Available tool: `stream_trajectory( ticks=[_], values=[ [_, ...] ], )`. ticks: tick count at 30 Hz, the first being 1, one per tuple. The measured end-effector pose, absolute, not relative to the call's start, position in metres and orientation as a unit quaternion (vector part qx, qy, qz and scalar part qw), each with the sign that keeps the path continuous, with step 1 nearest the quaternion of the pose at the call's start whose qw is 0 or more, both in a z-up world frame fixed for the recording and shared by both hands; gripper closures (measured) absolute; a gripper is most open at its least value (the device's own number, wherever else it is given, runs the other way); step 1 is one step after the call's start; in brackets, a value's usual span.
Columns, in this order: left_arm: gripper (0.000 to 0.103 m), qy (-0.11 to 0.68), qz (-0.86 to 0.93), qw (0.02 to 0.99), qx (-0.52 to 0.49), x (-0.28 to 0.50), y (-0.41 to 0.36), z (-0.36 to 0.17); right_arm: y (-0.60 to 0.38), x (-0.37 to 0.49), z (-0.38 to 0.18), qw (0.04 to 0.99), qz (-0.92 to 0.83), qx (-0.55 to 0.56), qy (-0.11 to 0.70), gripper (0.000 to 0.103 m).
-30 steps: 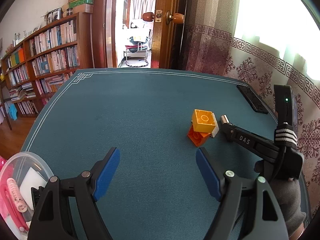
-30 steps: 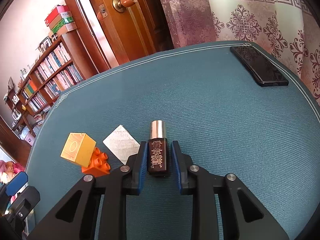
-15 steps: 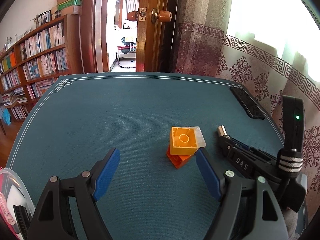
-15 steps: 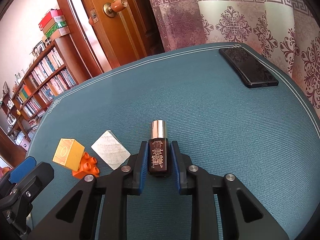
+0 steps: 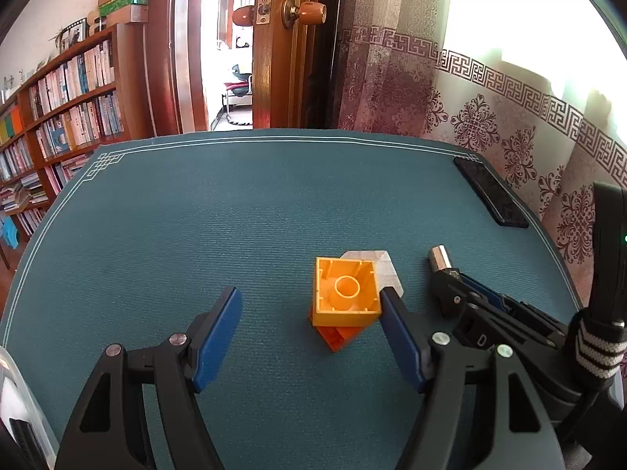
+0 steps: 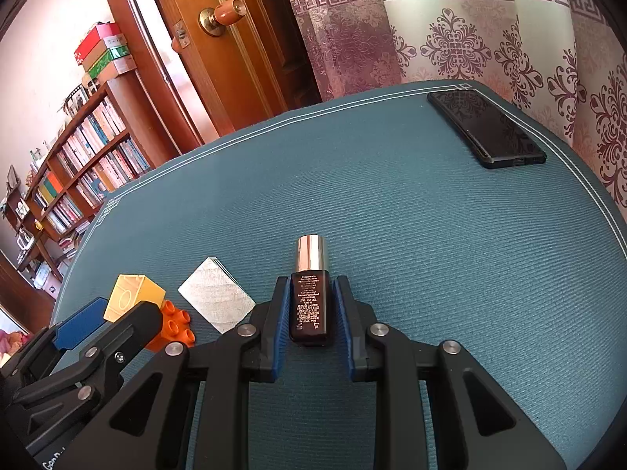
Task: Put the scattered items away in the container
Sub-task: 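Grasp the yellow brick with the left tool while the right tool grasps the brown bottle, then carry the yellow brick and brown bottle with both tools to the container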
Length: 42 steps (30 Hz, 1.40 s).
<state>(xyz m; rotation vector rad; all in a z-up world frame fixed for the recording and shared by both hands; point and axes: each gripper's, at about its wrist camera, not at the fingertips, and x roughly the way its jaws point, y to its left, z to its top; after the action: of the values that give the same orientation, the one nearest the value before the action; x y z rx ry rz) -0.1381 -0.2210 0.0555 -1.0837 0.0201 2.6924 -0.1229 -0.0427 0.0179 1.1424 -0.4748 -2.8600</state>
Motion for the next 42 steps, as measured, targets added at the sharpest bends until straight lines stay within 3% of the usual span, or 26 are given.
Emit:
stream_trajectory(
  ticks=[2,6,13,42],
  values=[
    [0.031,0.002,0.919,0.123,-0.374,-0.142,-0.221,0.053,-0.044,-0.123,0.018,0.012,-0.918,0.366,-0.151,0.078],
    [0.046,-0.013,0.916,0.130,-0.379,-0.149,-0.225,0.050,-0.044,-0.123,0.017,0.012,-0.918,0.366,-0.151,0.078],
    [0.063,-0.016,0.917,0.141,-0.373,-0.144,-0.230,0.053,-0.044,-0.122,0.017,0.013,-0.918,0.366,-0.151,0.078],
    [0.063,-0.020,0.938,0.073,-0.339,-0.097,-0.272,0.081,-0.042,-0.115,0.023,0.033,-0.919,0.350,-0.176,0.079]
  ],
)
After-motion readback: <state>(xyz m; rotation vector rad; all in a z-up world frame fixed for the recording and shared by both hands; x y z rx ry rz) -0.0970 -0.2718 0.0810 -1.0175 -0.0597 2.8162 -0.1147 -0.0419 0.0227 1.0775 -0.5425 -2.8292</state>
